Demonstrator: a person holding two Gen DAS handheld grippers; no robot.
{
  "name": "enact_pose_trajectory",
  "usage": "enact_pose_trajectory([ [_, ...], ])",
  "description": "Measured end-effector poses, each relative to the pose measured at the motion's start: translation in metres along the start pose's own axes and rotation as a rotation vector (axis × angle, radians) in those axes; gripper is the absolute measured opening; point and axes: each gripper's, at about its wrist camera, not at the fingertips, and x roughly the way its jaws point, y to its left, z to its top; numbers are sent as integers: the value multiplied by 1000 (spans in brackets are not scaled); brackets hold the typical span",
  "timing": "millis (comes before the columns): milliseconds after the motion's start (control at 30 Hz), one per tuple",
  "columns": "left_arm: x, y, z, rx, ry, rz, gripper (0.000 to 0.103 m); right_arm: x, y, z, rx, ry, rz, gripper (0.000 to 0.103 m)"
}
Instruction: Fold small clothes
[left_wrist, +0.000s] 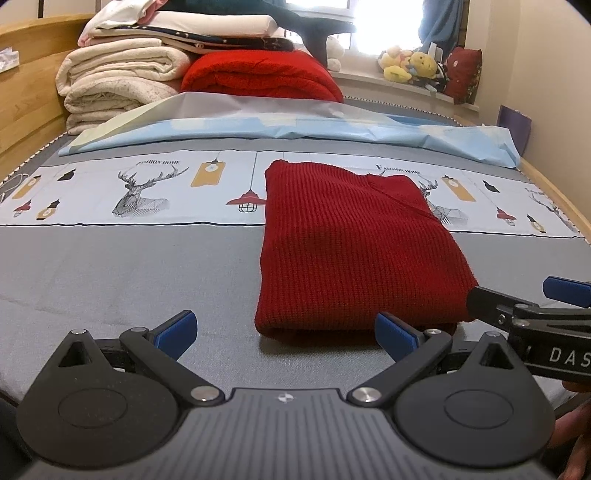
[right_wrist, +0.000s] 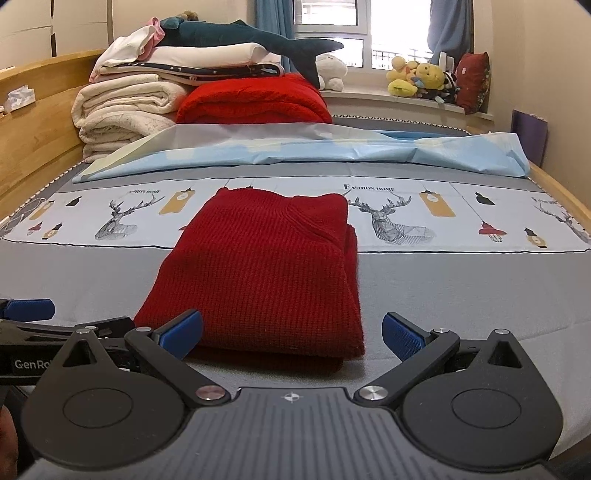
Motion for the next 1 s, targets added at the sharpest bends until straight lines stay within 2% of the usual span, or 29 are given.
enact_pose_trajectory([
  [1000,3,6,0,-9,10,-15,102,1,2,1,0,1,0,102],
])
